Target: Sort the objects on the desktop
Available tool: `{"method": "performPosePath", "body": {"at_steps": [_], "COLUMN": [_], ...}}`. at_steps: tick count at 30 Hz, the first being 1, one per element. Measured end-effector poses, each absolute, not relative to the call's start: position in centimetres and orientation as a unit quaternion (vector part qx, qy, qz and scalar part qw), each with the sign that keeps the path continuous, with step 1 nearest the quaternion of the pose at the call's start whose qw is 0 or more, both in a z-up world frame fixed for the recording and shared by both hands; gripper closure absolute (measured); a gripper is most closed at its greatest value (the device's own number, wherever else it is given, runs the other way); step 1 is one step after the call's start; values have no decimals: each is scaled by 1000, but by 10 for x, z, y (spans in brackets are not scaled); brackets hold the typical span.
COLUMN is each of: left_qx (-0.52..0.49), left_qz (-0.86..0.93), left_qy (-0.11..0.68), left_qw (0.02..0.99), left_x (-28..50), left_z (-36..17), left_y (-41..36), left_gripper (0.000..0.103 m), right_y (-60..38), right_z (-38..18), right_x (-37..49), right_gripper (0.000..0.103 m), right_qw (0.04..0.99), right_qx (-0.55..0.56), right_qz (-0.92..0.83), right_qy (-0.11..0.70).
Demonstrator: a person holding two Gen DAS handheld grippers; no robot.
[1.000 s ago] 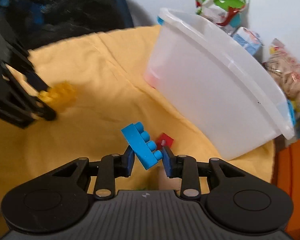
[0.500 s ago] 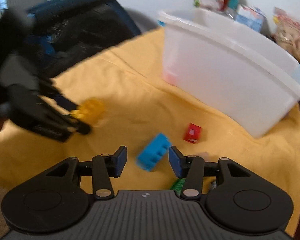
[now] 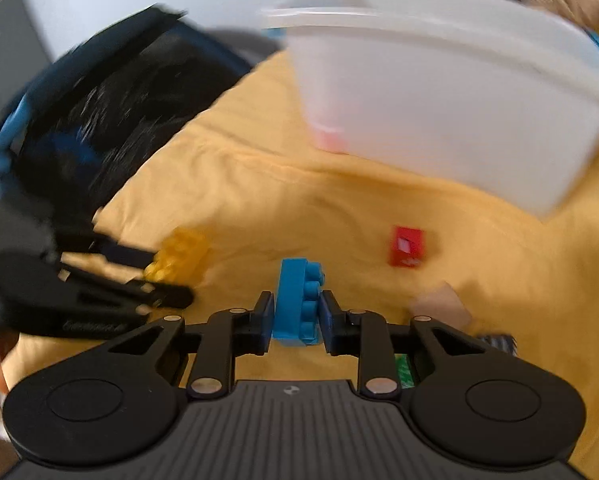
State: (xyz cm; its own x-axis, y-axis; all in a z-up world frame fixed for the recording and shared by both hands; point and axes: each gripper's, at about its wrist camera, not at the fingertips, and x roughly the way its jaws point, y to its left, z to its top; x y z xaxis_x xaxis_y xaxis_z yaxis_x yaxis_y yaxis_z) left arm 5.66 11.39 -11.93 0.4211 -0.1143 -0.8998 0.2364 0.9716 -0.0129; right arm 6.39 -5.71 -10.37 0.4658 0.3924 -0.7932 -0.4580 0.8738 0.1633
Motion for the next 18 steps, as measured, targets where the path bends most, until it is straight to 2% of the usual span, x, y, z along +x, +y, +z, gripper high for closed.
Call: {"method": "performPosePath", "body": {"at_steps": [3, 6, 8, 18], "left_qx": [58, 57, 57, 57], "left_qz": [-106, -107, -108, -111], "left_qy": [528, 527, 527, 526], "left_qw": [841, 841, 841, 841], "left_x": [57, 57, 57, 56], "left_z": [-119, -119, -119, -119], "left_y": [115, 116, 117, 120], "left_gripper": [59, 59, 59, 58], "right_y": [-40, -27, -27, -55], "right_z": [-105, -103, -100, -102], "right_x": [58, 50, 48, 65], "right_gripper": [75, 68, 63, 62], "right_qw": [854, 848, 839, 854], "right_qx": [-82, -118, -97, 1], "right_qz": [261, 286, 312, 248], "right_qy": [442, 430, 435, 458]}}
